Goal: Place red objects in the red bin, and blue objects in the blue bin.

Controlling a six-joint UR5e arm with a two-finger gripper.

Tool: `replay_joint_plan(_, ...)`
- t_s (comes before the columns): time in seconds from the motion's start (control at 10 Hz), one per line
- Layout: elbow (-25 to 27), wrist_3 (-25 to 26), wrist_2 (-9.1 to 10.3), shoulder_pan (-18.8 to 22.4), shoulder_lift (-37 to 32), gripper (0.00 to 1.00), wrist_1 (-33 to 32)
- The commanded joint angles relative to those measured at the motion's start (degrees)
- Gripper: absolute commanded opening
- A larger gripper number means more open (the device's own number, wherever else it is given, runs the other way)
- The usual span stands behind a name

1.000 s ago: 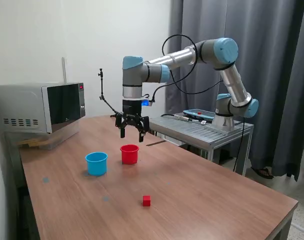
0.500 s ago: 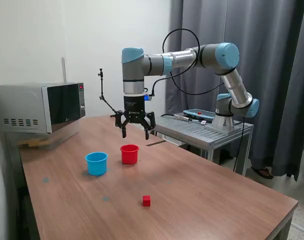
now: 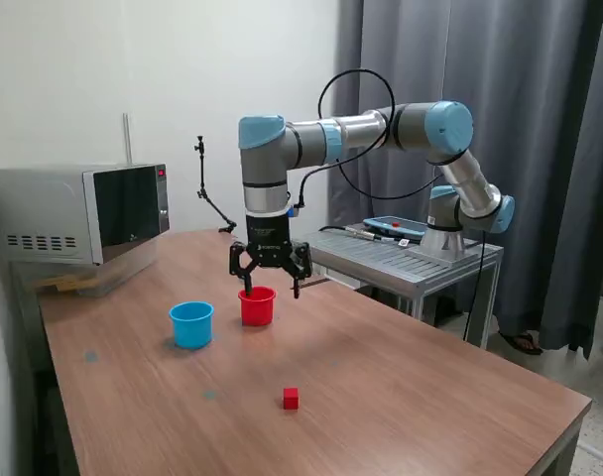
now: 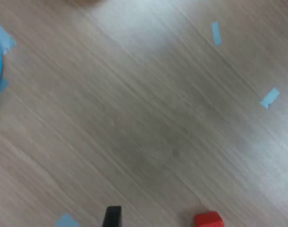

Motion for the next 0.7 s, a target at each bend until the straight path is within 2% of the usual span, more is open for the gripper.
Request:
replay_joint_plan(0.0, -4.05, -0.6, -0.84, 2.56, 3.84, 1.0, 0.25)
replay_joint_plan(0.6, -7.75, 0.19, -0.93, 4.41, 8.69, 1.0, 2.09)
